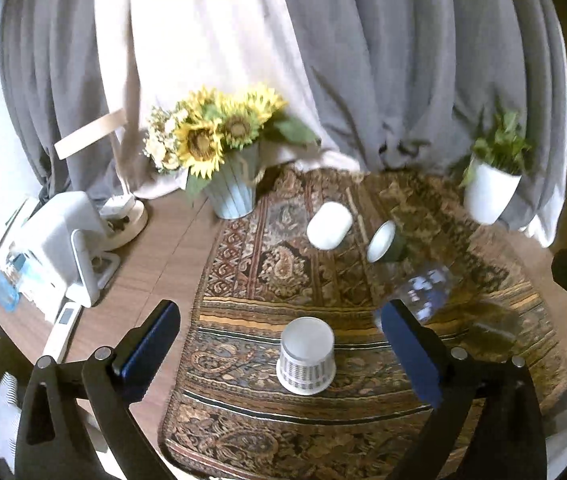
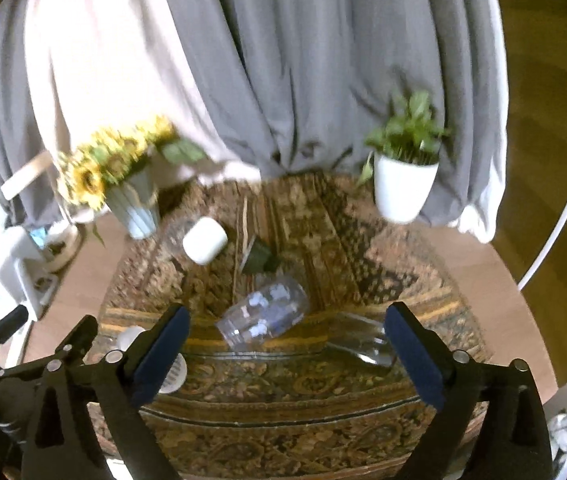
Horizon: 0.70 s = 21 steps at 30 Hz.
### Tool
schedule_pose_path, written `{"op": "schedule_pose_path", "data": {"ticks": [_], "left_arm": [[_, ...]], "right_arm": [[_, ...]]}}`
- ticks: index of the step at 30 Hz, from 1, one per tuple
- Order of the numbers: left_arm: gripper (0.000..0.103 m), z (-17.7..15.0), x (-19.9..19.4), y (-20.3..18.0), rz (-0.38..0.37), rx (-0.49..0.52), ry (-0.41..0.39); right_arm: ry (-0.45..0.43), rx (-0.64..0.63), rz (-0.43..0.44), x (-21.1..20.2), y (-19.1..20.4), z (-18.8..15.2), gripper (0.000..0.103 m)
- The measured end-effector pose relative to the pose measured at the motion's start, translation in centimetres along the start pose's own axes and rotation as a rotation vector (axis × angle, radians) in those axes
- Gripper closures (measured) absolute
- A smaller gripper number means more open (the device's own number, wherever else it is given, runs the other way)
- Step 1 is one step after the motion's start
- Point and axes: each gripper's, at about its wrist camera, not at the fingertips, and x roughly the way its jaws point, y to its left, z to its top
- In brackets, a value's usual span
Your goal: Flip cup upside down
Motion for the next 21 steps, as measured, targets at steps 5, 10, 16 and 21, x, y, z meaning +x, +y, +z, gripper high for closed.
{"op": "schedule_pose_path", "data": {"ticks": [5,10,16,21], "left_arm": [[0.0,-0.1,-3.1,0.3,0.024,-0.001,-0.068],[0.0,-0.7,-5.4,0.4,0.01,-0.013,-0.1],[0.0,-1.9,-6.1,-0.4,0.014,0.027,-0.093],[0.0,-2.1,-6.2,-0.7,-0.005,0.027,-0.084]], "right_arm": [[-0.081,-0.008,0.028,-3.2,-0.4,-0.3,0.002],[-0.12,-0.003,0.038,-5.3,-0.6,-1.1,0.001],[-0.111,-0.019,0.003,-5.7,-0.7,-2.3,0.001],[-0.115,-0.024,-0.022,-6.1,-0.8,-2.9,0.001]]}}
